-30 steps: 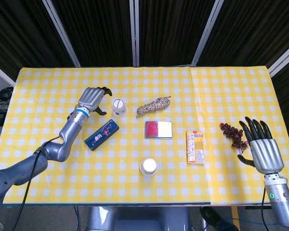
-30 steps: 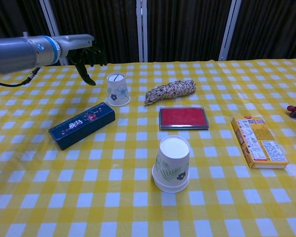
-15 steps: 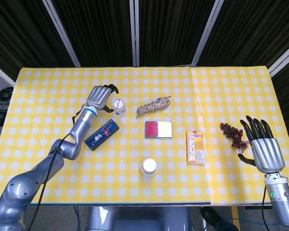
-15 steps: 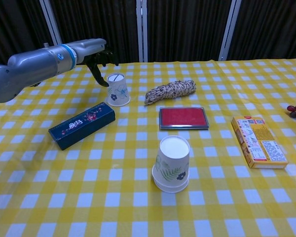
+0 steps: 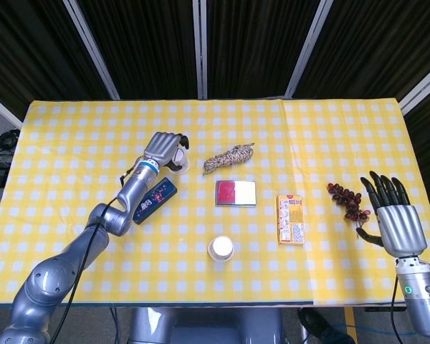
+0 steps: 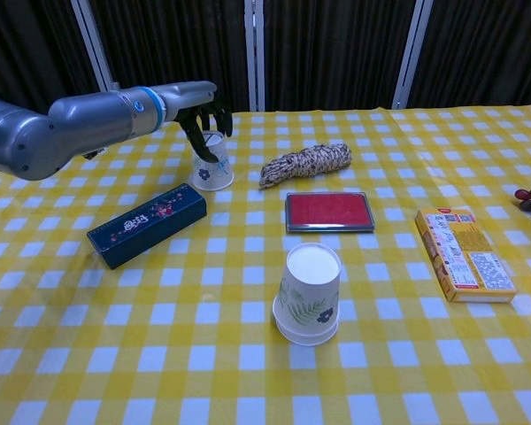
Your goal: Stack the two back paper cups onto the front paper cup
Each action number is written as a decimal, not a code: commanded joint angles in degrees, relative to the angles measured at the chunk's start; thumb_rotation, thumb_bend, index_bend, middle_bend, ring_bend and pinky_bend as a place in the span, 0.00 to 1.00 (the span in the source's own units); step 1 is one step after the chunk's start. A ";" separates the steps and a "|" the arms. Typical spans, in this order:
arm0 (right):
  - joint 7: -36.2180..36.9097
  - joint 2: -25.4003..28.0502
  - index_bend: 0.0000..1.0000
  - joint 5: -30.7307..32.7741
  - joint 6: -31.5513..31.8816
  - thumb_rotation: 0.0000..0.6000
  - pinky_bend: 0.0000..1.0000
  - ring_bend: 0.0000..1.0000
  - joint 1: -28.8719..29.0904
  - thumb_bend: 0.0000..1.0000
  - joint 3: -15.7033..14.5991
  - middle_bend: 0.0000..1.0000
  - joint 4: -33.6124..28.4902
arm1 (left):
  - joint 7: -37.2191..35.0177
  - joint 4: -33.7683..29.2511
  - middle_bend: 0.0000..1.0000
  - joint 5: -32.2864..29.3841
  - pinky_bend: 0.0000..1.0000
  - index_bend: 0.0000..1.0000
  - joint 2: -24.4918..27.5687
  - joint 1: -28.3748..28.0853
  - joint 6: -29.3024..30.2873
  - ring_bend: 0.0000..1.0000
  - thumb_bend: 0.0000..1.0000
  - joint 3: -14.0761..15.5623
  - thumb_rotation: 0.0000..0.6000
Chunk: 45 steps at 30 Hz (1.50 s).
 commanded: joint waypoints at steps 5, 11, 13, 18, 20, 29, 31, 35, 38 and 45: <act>-0.03 -0.01 0.00 0.07 0.18 1.00 0.00 0.00 -0.22 0.00 0.33 0.00 -0.05 | 1.43 -0.78 0.44 -0.50 0.56 0.51 0.64 0.50 0.89 0.45 0.23 -0.23 1.00; -0.46 -0.05 0.00 -0.37 0.35 1.00 0.00 0.00 -0.38 0.00 0.39 0.00 -0.46 | 0.42 -4.76 0.44 0.29 0.56 0.51 3.17 2.23 4.86 0.46 0.23 -0.16 1.00; -0.58 -0.08 0.00 -0.41 0.34 1.00 0.00 0.00 -0.42 0.00 0.43 0.00 -0.57 | -0.31 -7.31 0.44 0.73 0.56 0.51 4.80 2.75 6.33 0.46 0.23 -0.23 1.00; -0.85 -0.18 0.00 -0.35 0.24 1.00 0.00 0.00 -0.47 0.00 0.58 0.00 -0.66 | -1.69 -17.04 0.44 2.29 0.56 0.52 10.93 4.44 11.09 0.46 0.23 -0.49 1.00; -0.95 -0.23 0.00 -0.28 0.08 1.00 0.00 0.00 -0.47 0.00 0.58 0.00 -0.71 | -1.82 -21.46 0.44 2.71 0.56 0.52 13.49 5.21 12.26 0.46 0.23 -0.49 1.00; -1.64 -0.43 0.00 -0.71 -0.18 1.00 0.00 0.00 -0.44 0.00 0.51 0.00 -1.32 | -3.17 -45.56 0.44 8.33 0.56 0.52 25.96 9.56 17.81 0.46 0.23 2.34 1.00; -1.87 -0.50 0.00 -0.74 -0.17 1.00 0.00 0.00 -0.42 0.00 0.56 0.00 -1.39 | -3.55 -50.53 0.44 10.53 0.56 0.52 28.40 10.14 18.77 0.46 0.23 3.48 1.00; -2.54 -0.70 0.00 -0.55 0.05 1.00 0.00 0.00 -0.52 0.00 0.73 0.00 -1.45 | -3.37 -57.01 0.44 14.00 0.56 0.52 31.19 10.15 19.58 0.46 0.23 5.03 1.00; -3.75 -0.87 0.00 -0.20 0.05 1.00 0.00 0.00 -0.62 0.00 0.76 0.00 -1.75 | -2.36 -61.51 0.44 16.69 0.56 0.52 32.66 9.89 20.47 0.46 0.23 5.98 1.00; -4.83 -0.90 0.00 -0.12 0.69 1.00 0.00 0.00 -0.94 0.00 0.96 0.00 -2.27 | 1.01 -69.23 0.44 18.61 0.56 0.52 35.41 8.43 18.50 0.46 0.23 7.10 1.00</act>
